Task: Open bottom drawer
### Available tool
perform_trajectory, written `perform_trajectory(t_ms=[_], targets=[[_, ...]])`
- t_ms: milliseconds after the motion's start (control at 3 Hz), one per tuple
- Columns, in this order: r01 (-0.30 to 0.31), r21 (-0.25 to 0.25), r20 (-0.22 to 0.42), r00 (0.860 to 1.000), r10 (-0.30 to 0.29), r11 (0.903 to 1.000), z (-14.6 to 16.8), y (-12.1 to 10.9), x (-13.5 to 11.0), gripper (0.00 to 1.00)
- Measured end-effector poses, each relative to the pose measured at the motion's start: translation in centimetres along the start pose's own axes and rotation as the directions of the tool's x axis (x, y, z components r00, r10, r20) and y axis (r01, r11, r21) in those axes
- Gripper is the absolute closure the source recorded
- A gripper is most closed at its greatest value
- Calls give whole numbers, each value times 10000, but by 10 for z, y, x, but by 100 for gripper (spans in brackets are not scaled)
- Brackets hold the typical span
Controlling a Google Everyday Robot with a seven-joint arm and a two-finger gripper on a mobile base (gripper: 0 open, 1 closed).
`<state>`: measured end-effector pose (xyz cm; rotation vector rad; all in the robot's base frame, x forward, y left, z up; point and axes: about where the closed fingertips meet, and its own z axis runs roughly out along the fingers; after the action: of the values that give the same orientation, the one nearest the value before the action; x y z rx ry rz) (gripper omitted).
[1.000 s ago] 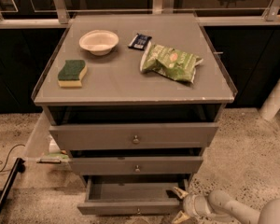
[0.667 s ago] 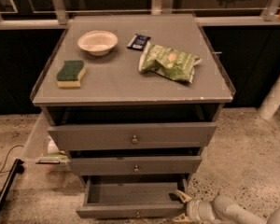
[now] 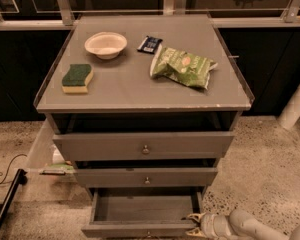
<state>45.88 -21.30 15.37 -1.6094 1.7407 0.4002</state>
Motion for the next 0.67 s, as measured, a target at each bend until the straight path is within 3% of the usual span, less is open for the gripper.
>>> perform_trajectory(t_ms=[333,667], targets=[[223,61,-154,9996,-222,9997,-6,7,5,100],[224,61,-154,9996,-223,9997,-7,7,4,100]])
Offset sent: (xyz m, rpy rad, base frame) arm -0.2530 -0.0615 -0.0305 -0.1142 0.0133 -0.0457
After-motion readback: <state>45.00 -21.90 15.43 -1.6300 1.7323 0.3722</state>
